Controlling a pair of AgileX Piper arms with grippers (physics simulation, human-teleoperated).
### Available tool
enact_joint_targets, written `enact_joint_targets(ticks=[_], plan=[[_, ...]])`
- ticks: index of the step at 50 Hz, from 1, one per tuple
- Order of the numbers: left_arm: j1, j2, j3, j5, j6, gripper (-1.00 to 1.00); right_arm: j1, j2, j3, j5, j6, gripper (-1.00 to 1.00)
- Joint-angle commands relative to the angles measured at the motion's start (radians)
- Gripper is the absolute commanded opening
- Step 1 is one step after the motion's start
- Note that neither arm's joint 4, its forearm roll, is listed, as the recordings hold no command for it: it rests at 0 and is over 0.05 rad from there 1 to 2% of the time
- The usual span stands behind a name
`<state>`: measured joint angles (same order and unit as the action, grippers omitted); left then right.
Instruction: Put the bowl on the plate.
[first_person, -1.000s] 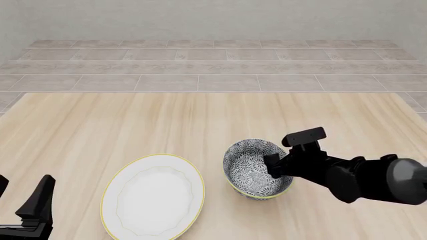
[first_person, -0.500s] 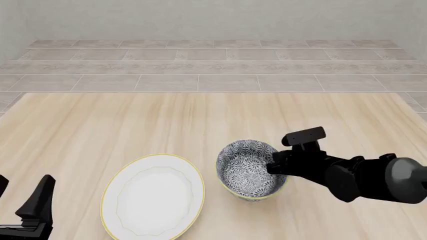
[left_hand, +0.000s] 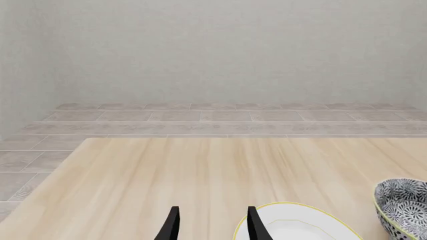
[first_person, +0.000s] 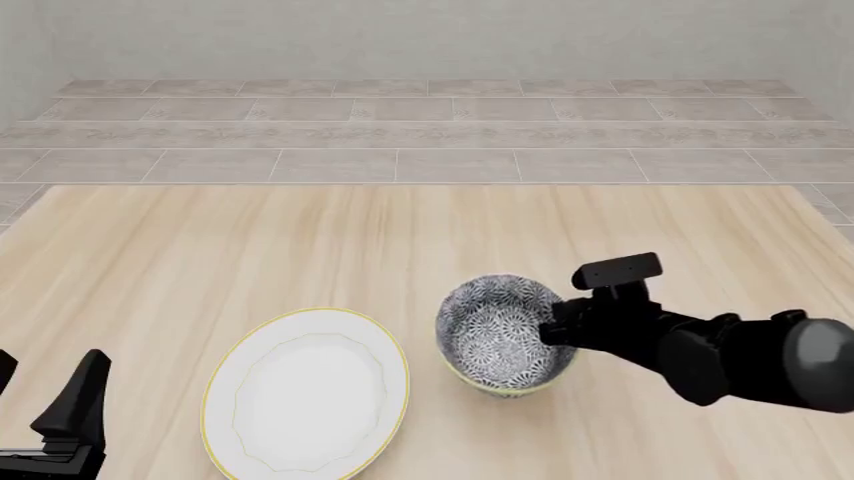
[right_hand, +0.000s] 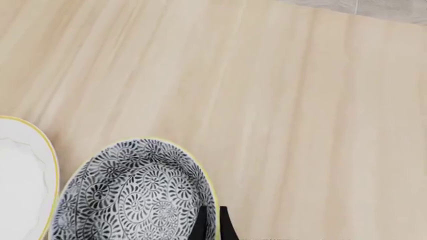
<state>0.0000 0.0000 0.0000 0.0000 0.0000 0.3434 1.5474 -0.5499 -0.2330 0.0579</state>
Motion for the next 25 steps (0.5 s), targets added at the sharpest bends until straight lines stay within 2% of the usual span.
enact_joint_targets(ticks=[1, 25], plan=[[0.000, 0.000, 0.000, 0.000, 0.000, 1.00, -0.015, -0.039, 0.003, 0.017, 0.008, -1.00], [0.000, 0.000, 0.000, 0.000, 0.000, 1.00, -0.010, -0.143, -0.022, 0.069, 0.025, -1.00]])
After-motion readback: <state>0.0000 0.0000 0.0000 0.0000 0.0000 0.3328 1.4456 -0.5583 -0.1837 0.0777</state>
